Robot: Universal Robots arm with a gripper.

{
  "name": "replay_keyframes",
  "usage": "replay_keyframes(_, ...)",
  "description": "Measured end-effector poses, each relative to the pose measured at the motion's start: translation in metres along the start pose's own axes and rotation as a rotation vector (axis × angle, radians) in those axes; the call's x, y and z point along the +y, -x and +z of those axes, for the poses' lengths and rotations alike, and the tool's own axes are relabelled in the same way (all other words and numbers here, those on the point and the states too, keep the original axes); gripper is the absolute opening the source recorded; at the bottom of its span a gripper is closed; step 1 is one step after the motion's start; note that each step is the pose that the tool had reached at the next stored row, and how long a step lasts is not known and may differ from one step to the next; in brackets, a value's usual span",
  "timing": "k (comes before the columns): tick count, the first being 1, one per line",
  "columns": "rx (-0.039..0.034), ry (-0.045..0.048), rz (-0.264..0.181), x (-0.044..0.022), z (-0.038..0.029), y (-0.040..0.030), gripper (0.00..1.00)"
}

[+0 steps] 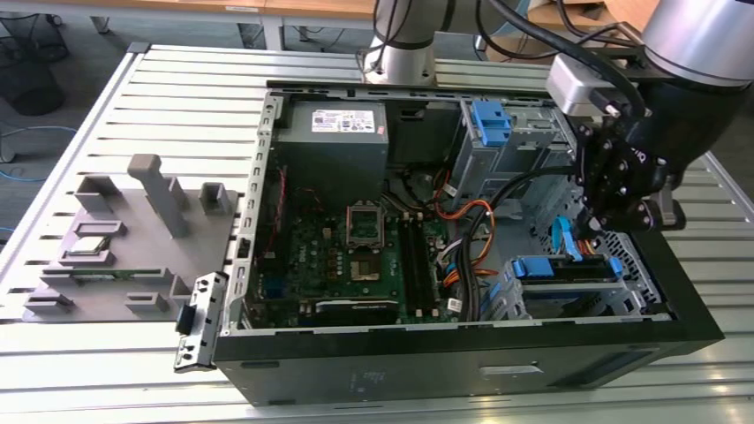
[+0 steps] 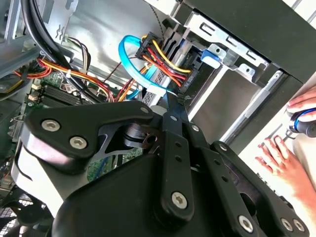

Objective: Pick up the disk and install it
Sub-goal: 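Insert the second disk wire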

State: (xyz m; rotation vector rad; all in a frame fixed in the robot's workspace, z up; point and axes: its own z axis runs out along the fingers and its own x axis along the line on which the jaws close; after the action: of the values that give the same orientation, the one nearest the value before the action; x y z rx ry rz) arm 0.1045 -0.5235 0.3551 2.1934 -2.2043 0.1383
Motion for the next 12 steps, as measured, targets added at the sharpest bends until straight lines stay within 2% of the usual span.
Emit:
replay_keyframes(6, -0.0001, 0.0007, 0.008, -0.001, 0.0003, -0.0038, 0.11)
replay_keyframes(8, -0.0041, 0.0009, 0.01, -0.001, 0.0005, -0.0055, 0.11)
replay_keyframes(12, -0.0166, 0.0011, 0.011, -0.0011, 0.0008, -0.0085, 0.11)
